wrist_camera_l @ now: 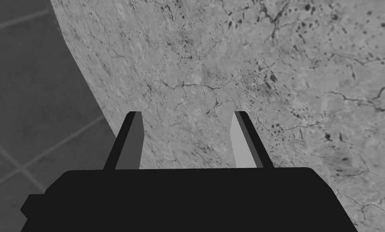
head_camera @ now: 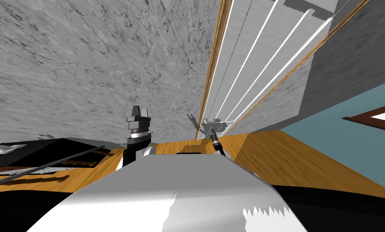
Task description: Pull the door open
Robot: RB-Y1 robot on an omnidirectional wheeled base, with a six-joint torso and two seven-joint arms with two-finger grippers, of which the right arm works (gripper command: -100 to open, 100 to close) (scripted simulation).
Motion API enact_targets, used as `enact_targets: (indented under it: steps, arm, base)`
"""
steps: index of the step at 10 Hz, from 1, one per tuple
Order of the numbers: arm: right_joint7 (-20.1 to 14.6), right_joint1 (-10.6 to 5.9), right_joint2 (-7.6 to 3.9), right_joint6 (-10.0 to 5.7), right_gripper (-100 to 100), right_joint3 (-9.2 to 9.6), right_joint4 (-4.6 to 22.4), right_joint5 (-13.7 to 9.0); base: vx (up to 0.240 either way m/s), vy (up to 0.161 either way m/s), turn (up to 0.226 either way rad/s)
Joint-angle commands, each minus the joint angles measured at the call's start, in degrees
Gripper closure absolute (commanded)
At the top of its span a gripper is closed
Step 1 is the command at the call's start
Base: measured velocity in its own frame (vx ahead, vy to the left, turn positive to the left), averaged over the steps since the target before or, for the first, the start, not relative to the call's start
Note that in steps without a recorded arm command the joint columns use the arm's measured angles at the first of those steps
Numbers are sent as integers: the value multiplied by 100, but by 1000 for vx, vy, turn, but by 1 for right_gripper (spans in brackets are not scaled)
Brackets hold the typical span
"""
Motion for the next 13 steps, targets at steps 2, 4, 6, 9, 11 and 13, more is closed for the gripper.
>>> enact_targets:
  steps: [2, 4, 6, 9, 11, 13]
  arm:
    - [-21, -72, -26, -83, -100, 20, 247, -25]
    - [-48, -141, -72, -154, -100, 42, 492, -57]
    - [-96, -93, -129, -243, -100, -53, 560, -103]
    - [-156, -40, -204, -378, -100, -160, 705, -166]
    - [-201, -1, -260, -479, -100, -240, 813, -212]
    - [-223, 19, -288, -530, -100, -280, 868, -236]
  base:
    - [31, -39, 39]
    - [32, -41, 104]
    - [73, 7, 100]
    - [132, 30, 127]
    - [156, 32, 144]
    - [50, 14, 45]
